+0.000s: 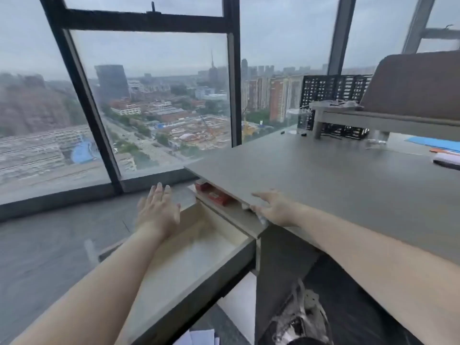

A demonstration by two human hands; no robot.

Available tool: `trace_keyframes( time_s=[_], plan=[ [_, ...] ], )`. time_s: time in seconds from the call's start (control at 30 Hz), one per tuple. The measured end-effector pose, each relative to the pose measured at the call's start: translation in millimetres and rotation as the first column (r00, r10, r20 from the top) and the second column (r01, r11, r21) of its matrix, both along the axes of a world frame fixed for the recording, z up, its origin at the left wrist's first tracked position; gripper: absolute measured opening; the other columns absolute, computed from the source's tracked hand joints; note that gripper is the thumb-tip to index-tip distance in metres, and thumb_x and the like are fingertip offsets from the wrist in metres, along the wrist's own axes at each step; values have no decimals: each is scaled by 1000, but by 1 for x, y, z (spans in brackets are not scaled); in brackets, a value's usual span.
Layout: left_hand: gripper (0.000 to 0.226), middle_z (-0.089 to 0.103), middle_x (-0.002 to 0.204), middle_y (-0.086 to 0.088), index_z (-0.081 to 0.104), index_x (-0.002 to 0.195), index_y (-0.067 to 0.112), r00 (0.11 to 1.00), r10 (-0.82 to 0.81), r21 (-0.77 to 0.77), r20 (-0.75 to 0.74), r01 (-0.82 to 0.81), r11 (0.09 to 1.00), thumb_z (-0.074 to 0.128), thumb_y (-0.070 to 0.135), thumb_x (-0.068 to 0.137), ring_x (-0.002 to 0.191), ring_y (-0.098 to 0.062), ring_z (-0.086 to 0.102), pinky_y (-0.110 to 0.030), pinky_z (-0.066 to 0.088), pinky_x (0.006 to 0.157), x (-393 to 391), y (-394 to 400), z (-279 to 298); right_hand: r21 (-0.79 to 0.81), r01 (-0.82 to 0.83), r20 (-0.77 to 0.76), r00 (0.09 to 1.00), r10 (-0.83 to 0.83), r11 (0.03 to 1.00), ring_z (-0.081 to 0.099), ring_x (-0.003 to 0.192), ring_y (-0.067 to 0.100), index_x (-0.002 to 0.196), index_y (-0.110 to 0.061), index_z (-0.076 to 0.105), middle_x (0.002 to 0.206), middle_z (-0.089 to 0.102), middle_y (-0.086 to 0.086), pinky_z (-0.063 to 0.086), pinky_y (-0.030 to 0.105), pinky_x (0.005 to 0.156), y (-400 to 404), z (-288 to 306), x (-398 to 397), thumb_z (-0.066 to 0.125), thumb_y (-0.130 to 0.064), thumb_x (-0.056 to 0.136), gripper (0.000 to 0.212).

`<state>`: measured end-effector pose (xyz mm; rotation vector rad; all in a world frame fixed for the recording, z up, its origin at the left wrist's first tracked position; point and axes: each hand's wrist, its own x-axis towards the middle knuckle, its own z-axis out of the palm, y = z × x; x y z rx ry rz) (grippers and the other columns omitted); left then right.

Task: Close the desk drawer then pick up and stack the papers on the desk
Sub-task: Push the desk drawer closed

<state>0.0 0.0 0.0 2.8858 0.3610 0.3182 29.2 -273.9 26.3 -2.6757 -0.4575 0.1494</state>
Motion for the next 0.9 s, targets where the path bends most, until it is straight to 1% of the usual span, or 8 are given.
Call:
trace_keyframes(
  time_s=[0.23,0.33,0.4,0.5,0.67,0.77,0.87,0.9],
  plan=[
    [66,0,161,-17,8,152,10,930,301,-40,-211,-316,948,27,38,96,149,-33,3,-43,7,121,-50,78,-52,-303,-20,46,998,36,953,22,147,19,149,-26,25,159,25,-1,19,46,119,38,-19,7,36,-55,91,65],
    [71,2,160,-22,1,151,3,847,445,-168,-289,-503,848,29,39,96,148,-37,8,-44,13,120,-60,95,-63,-325,-10,42,999,25,946,10,150,16,153,-20,15,163,12,-1,12,44,121,43,-19,14,31,-55,93,71],
    [68,21,156,-25,8,149,-4,791,496,-246,-357,-592,767,28,36,98,143,-39,25,-44,24,117,-60,100,-71,-325,-26,30,999,38,945,6,151,15,153,-18,11,163,7,-1,8,42,122,45,-21,18,28,-54,94,71],
    [54,45,143,-25,39,136,-8,822,448,-347,-353,-559,753,23,29,100,133,-37,43,-39,34,108,-62,104,-76,-317,-54,22,998,64,947,3,150,13,154,-17,8,164,4,-2,4,38,122,45,-23,24,24,-50,97,68],
    [43,51,138,-25,51,128,-9,882,373,-542,-290,-472,695,35,15,97,127,-38,48,-40,38,104,-61,119,-79,-298,-70,22,997,80,952,3,150,10,154,-18,9,163,5,-4,2,34,121,44,-24,31,19,-49,98,65],
    [40,58,131,-4,53,130,7,936,226,-688,-271,-352,635,33,10,97,129,-26,46,-35,36,102,-56,111,-90,-280,-84,12,996,91,956,2,150,9,154,-19,9,163,5,-5,1,33,122,45,-25,34,17,-49,98,64],
    [41,68,81,18,58,87,26,964,116,-750,-239,-259,608,29,-3,94,85,-8,53,-17,34,71,-43,89,-95,-253,-93,10,995,99,963,3,150,7,153,-20,12,163,7,-7,1,31,121,42,-25,38,16,-47,99,61],
    [47,65,79,18,55,80,29,966,97,-764,-238,-248,596,28,-7,93,77,-2,48,-15,31,67,-38,81,-95,-244,-99,14,994,105,965,4,149,7,153,-20,13,163,7,-7,2,30,121,41,-25,40,17,-46,99,60]
  ],
)
